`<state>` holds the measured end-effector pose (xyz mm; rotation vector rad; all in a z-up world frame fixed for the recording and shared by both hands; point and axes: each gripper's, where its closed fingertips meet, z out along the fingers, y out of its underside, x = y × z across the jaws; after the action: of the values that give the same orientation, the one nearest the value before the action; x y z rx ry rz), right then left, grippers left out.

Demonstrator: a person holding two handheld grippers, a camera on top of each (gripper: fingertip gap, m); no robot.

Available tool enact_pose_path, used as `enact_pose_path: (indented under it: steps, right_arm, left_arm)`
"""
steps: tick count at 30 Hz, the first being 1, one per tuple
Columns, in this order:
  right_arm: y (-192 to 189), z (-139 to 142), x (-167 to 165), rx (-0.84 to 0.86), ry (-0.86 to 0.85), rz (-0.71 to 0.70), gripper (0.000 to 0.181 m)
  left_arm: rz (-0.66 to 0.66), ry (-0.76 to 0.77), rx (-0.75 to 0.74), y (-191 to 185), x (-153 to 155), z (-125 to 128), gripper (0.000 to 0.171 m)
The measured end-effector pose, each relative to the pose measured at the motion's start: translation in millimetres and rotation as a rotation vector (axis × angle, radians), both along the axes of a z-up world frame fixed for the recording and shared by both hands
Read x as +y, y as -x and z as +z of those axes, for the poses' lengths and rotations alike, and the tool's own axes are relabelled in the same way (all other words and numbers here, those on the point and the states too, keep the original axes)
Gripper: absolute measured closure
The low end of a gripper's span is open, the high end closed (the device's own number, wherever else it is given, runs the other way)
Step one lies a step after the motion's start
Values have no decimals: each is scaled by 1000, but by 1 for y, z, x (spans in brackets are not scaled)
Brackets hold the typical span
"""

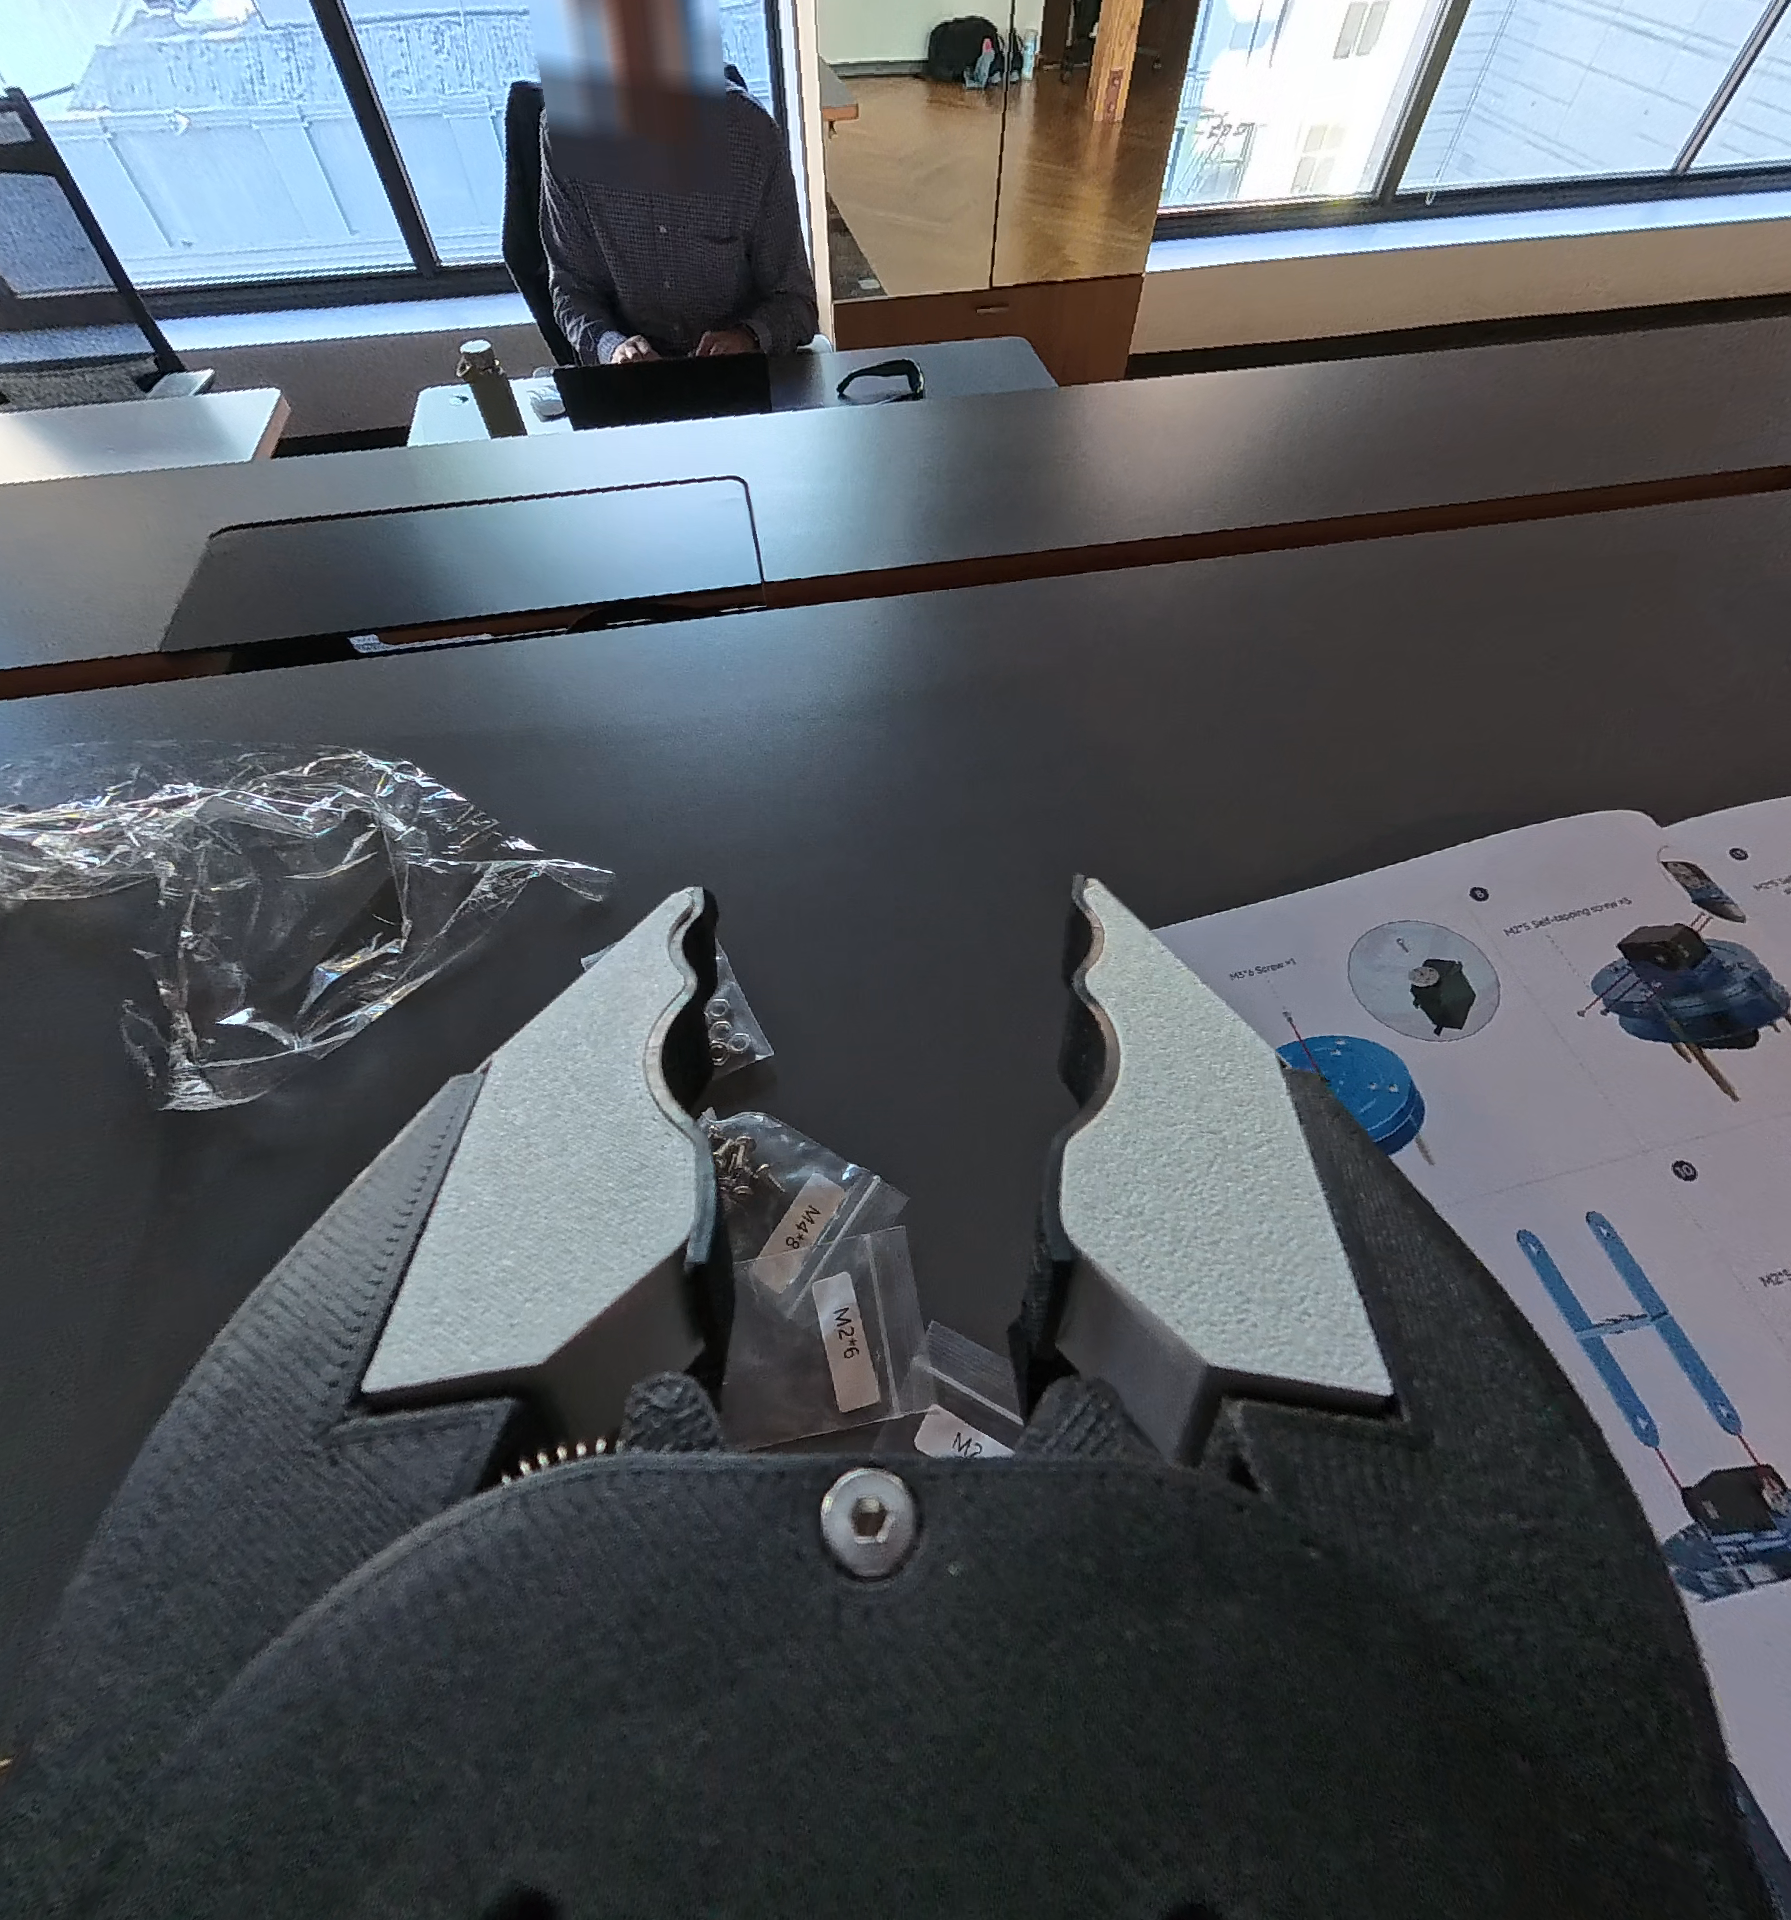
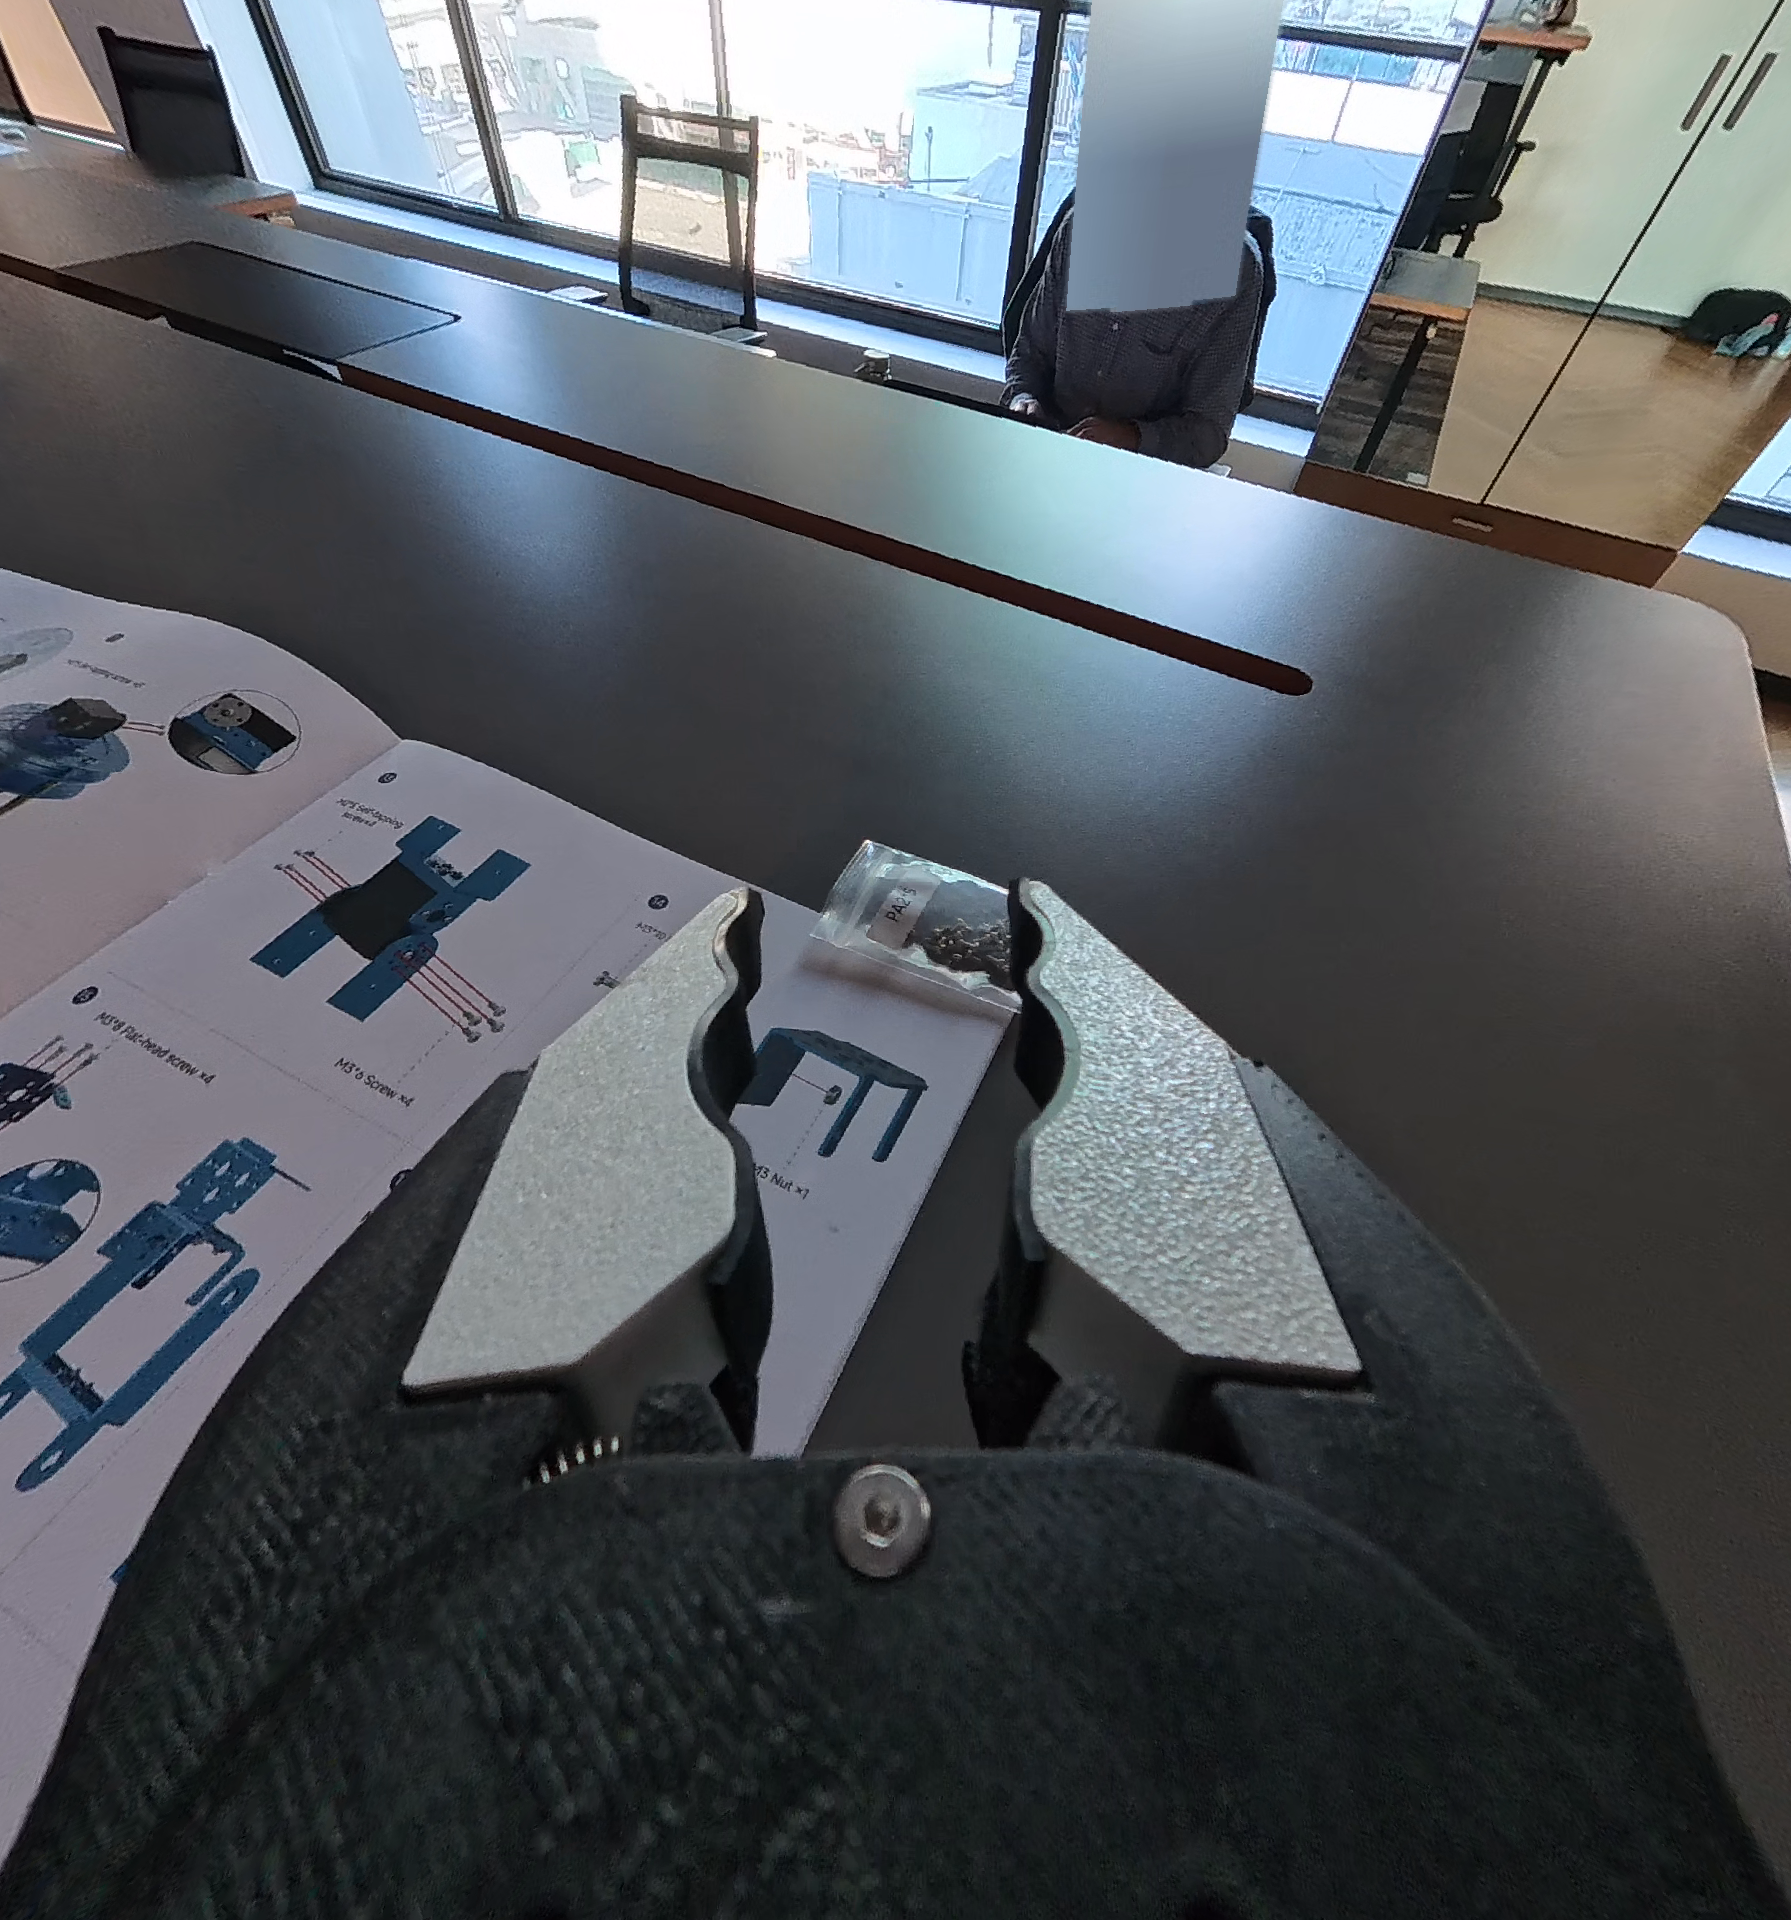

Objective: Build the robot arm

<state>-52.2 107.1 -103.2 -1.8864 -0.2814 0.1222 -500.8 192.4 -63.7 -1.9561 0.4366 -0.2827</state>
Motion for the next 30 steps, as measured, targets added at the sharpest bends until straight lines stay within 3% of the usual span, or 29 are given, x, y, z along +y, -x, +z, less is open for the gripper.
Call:
enact_pose_path:
  steps: [18,30]
  right_arm:
    - [3,-1,1,-6,5,13,136]
    - [7,-2,1,-21,8,24,136]
  left_arm:
    - [16,-1,-3,4,1,1,106]
    - [61,-70,-89,21,-2,29,108]
